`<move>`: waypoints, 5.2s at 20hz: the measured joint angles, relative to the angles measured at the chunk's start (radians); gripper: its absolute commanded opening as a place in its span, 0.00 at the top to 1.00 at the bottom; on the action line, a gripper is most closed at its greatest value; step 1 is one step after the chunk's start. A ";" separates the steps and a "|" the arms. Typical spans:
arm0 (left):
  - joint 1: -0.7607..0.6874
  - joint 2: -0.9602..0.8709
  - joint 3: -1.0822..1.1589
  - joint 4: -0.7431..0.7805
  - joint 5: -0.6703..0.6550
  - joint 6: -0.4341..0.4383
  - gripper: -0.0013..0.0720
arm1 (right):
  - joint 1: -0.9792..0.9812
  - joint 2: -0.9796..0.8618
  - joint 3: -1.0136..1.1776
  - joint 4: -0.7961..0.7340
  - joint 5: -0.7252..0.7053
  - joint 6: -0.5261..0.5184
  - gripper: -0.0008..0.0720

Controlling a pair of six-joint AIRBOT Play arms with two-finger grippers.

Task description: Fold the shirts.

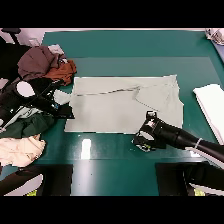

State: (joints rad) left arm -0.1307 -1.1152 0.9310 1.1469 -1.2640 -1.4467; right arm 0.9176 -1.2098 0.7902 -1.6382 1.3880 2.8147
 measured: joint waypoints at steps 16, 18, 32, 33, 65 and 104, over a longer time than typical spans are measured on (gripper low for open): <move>0.000 0.000 -0.008 0.167 0.006 -0.032 0.04 | 0.019 0.281 0.000 -0.220 0.104 -0.015 0.96; 0.000 0.000 -0.035 0.183 0.012 -0.033 0.04 | 0.019 0.287 0.000 -0.229 0.104 -0.016 0.96; 0.000 -0.045 -0.172 0.115 0.166 0.012 0.17 | 0.020 0.294 0.000 -0.239 0.108 -0.062 0.96; 0.000 -0.048 -0.173 0.098 0.165 0.022 0.17 | 0.020 0.294 0.000 -0.239 0.108 -0.063 0.96; 0.000 -0.052 -0.114 0.281 0.033 -0.072 0.04 | 0.020 0.294 0.000 -0.222 0.092 -0.069 0.96; 0.000 0.219 -0.095 0.046 0.458 -0.379 0.96 | -0.232 0.488 0.088 -0.399 -0.052 -0.333 0.97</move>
State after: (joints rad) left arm -0.1310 -0.8967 0.8360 1.1931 -0.8059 -1.8259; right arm 0.6861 -0.7219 0.8783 -2.0373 1.3357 2.4813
